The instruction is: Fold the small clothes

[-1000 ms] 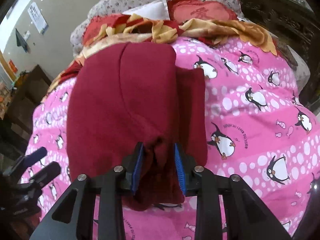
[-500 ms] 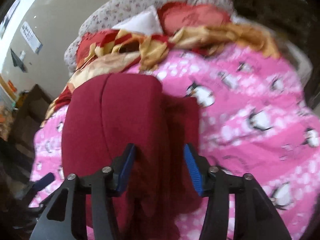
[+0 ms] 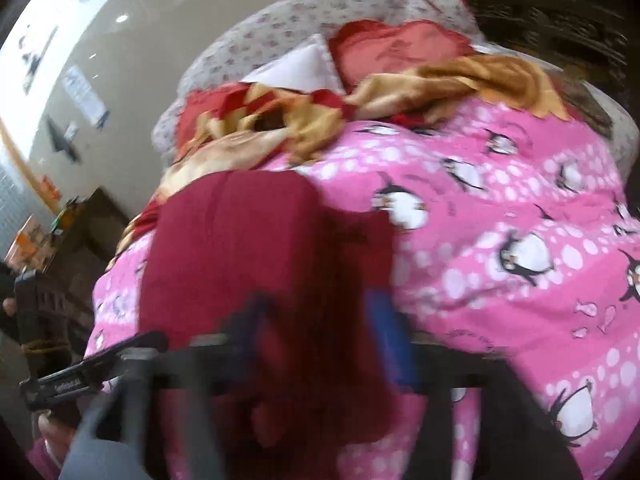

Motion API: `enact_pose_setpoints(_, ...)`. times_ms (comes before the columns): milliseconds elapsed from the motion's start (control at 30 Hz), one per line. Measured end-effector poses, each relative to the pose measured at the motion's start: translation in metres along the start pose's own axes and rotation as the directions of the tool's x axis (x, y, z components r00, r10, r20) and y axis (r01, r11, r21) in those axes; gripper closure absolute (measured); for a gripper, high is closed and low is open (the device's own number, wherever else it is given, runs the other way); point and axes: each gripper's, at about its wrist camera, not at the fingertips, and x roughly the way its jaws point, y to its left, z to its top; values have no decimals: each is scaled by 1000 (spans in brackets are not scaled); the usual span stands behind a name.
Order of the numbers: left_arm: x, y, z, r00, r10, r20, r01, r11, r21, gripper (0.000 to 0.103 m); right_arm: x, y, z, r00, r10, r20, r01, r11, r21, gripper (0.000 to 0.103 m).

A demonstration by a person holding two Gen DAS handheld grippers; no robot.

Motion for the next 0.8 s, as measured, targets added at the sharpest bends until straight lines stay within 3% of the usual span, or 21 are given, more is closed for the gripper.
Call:
enact_pose_setpoints(133,10,1,2,1000,-28,-8,27,999,-17,8,16,-19,4,997,68,-46,-64,994,87,27)
enact_pose_setpoints(267,20,2,3,999,-32,-21,32,999,-25,4,39,-8,0,967,210,-141,-201,977,76,27)
enact_pose_setpoints(367,25,0,3,999,-24,-21,24,1000,-11,5,45,4,-1,972,171,-159,-170,985,17,26)
enact_pose_setpoints(400,25,-2,4,1000,-22,-21,22,1000,-7,7,47,3,0,971,174,-164,-171,985,31,30)
enact_pose_setpoints(467,20,-8,5,998,-46,-35,46,999,-1,28,44,4,2,966,201,-163,-192,979,67,57)
enact_pose_setpoints(500,16,-11,6,999,-34,-30,34,999,0,32,38,10,3,971,181,-156,-176,983,44,62)
enact_pose_setpoints(533,8,-15,6,999,-26,-27,26,1000,12,42,30,17,3,976,157,-148,-157,988,7,72)
enact_pose_setpoints(567,3,-18,6,999,-22,-26,23,1000,22,51,22,23,3,978,152,-141,-156,988,-15,75)
enact_pose_setpoints(600,-4,-20,5,999,-19,-29,20,999,27,54,12,29,4,976,172,-136,-175,984,-12,76)
enact_pose_setpoints(800,-78,-22,-22,995,-20,-98,20,1000,-3,54,-35,56,-10,947,262,-185,-266,964,5,77)
